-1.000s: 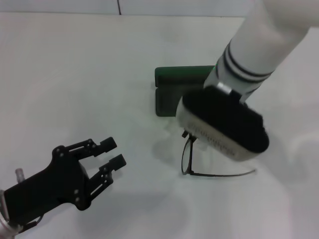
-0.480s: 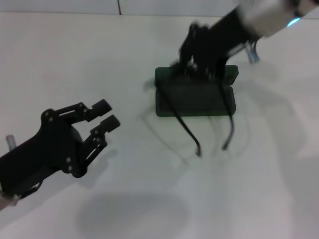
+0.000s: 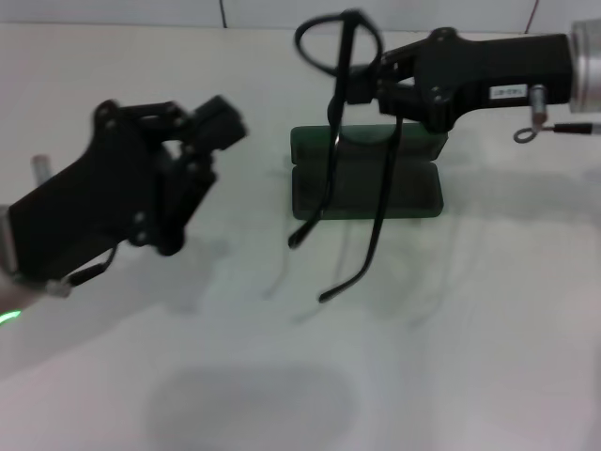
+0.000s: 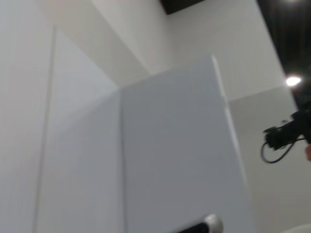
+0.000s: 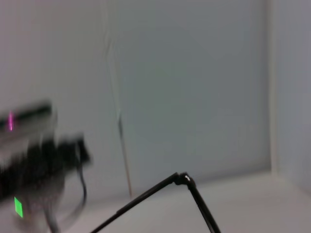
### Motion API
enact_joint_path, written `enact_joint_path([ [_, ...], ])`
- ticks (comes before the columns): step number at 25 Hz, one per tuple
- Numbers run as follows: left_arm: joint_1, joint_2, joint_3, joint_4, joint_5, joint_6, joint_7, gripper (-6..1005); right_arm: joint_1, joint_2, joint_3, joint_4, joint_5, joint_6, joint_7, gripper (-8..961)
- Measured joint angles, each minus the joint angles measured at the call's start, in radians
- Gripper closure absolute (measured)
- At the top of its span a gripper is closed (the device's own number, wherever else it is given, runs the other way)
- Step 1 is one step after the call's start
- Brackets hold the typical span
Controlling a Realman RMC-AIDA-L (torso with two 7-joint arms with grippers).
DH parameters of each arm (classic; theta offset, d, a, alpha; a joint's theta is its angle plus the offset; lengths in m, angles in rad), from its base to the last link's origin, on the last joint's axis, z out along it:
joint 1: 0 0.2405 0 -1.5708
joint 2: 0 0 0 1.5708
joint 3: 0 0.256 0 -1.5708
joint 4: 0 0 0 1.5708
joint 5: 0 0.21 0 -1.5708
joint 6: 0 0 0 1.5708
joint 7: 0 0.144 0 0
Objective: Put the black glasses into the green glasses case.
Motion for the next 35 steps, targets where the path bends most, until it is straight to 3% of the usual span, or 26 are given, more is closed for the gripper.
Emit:
enact_joint_path([
  [4, -0.069, -0.007, 0.001, -0.013, 0.062, -0.048, 0.001, 956, -0.068, 0.002, -0.026, 0.038, 0.136, -0.013, -0.030, 852],
  [8, -0.104, -0.012, 0.008, -0.058, 0.101, -0.077, 0.025, 956, -0.089, 0.003, -0.040, 0.065, 0.166, -0.009, -0.043, 851],
  [19, -0.111, -0.024, 0.018, -0.088, 0.085, -0.006, 0.035, 956, -0.068, 0.004, -0.067, 0.154, 0.169, 0.021, -0.059, 852],
  [21, -0.130, -0.024, 0.057, -0.098, 0.084, -0.007, 0.036, 956, -0.064, 0.005, -0.098, 0.170, 0.191, 0.039, -0.061, 852],
  [29, -0.180, -0.025, 0.090, -0.198, 0.083, -0.116, 0.089, 957, -0.051, 0.005, -0.244, 0.180, 0.326, 0.041, -0.085, 852],
  [35, -0.173, -0.028, 0.083, -0.226, 0.077, -0.146, 0.096, 957, -0.051, 0.005, -0.268, 0.175, 0.344, 0.016, -0.089, 853],
])
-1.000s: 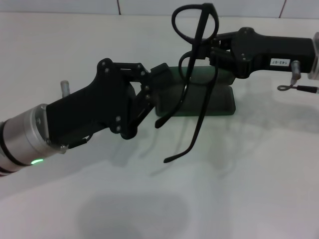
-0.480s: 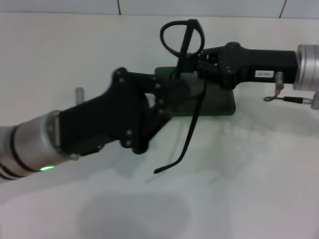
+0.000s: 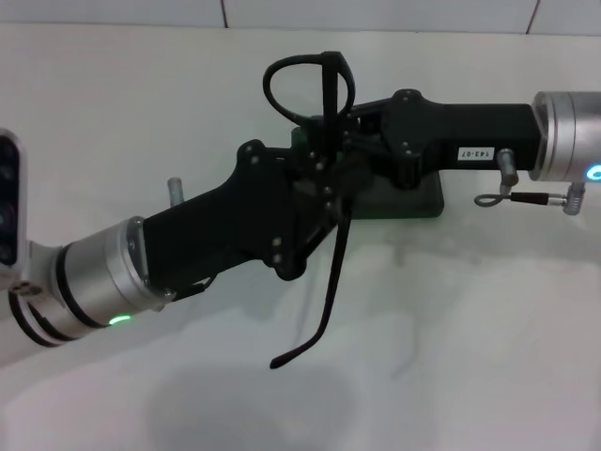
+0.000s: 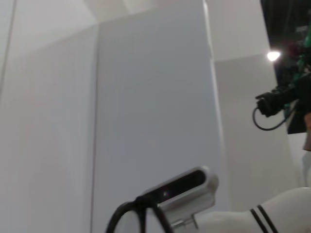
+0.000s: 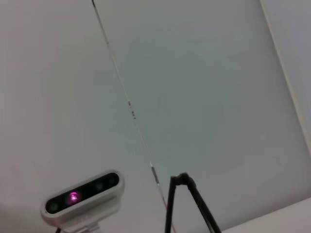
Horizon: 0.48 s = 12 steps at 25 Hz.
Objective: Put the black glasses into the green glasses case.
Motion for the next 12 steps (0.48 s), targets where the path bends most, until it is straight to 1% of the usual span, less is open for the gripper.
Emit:
enact_joint_path([
  [12, 0.003, 0.002, 0.002, -0.017, -0.021, -0.020, 0.007, 957, -0.012, 0.000, -0.002, 0.007, 0.021, -0.036, -0.024, 854],
])
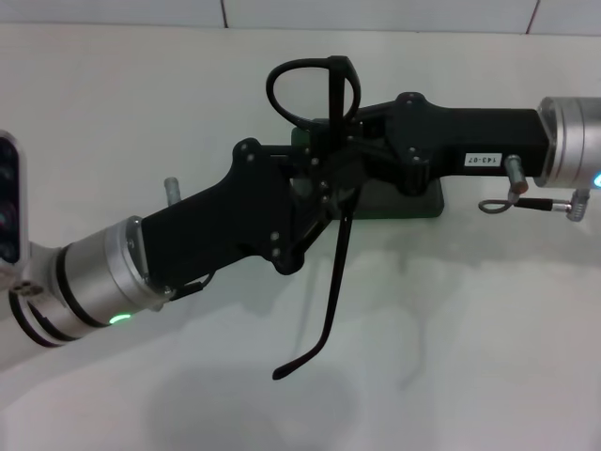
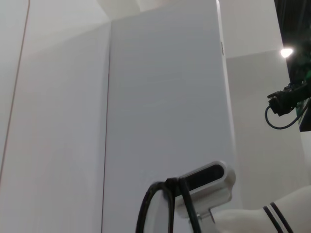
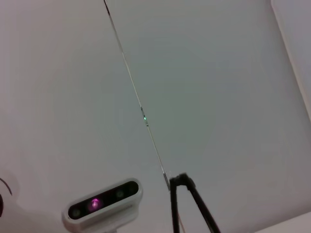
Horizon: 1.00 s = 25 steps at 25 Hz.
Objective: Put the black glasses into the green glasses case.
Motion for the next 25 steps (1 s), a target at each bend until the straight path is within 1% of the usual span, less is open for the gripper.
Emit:
enact_joint_path([
  [5, -0.001, 0.000, 0.000, -0.020, 0.000, -0.004, 0.000, 957, -0.006, 0.000, 0.000, 0.001, 0.003, -0.012, -0.002, 854],
  [18, 0.016, -0.001, 0.001, -0.022, 0.003, 0.007, 0.000, 958, -0.020, 0.000, 0.004, 0.004, 0.006, -0.015, -0.012, 855],
  [21, 0.021, 0.001, 0.004, -0.022, 0.011, 0.025, 0.000, 958, -0.033, -0.001, 0.009, 0.006, 0.036, -0.013, -0.017, 855],
  [25, 0.033, 0.002, 0.007, -0.022, 0.011, 0.044, 0.000, 958, -0.060, -0.009, 0.013, -0.010, 0.089, -0.021, -0.024, 855],
])
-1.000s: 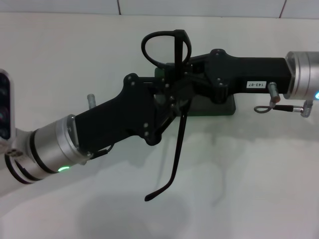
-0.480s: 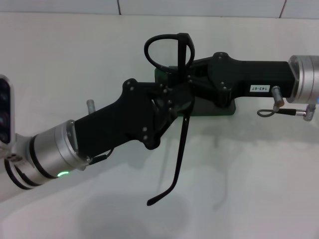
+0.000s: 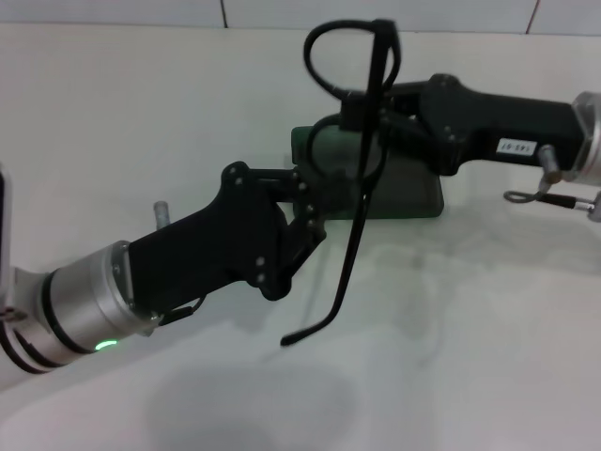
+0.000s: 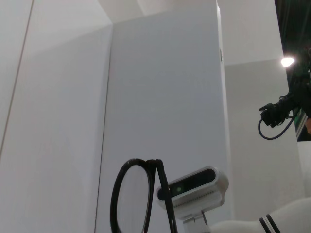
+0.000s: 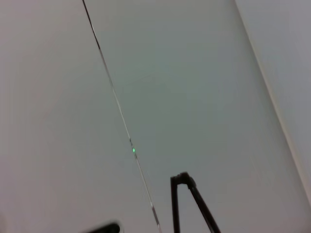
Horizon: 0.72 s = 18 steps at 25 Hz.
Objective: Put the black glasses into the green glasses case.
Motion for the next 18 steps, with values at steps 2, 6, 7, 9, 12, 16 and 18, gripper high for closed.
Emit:
enact_joint_path([
  [2, 0.007, 0.001, 0.000, 0.001, -0.005, 0.003, 0.000, 958, -0.005, -0.001, 0.010, -0.009, 0.006, -0.010, 0.000, 855],
  [6, 0.016, 0.003, 0.000, 0.001, -0.006, 0.002, 0.000, 958, -0.009, 0.002, 0.074, -0.016, 0.009, -0.092, -0.001, 855],
  [7, 0.017, 0.004, 0.000, 0.001, -0.006, -0.001, 0.000, 958, -0.008, 0.003, 0.094, -0.016, 0.013, -0.123, -0.001, 855],
  [9, 0.018, 0.004, 0.001, 0.001, -0.002, -0.007, 0.000, 959, -0.008, 0.005, 0.122, -0.016, 0.042, -0.166, -0.001, 855],
  [12, 0.012, 0.003, 0.023, 0.002, 0.002, -0.010, 0.000, 959, -0.005, 0.005, 0.128, -0.016, 0.087, -0.173, -0.008, 854],
  [16, -0.017, 0.001, 0.096, 0.007, 0.003, -0.010, 0.000, 959, 0.013, 0.007, 0.118, -0.007, 0.096, -0.127, -0.041, 854],
  [18, -0.029, 0.000, 0.118, 0.008, 0.001, -0.010, 0.000, 959, 0.027, 0.008, 0.086, -0.002, 0.090, -0.079, -0.049, 854],
])
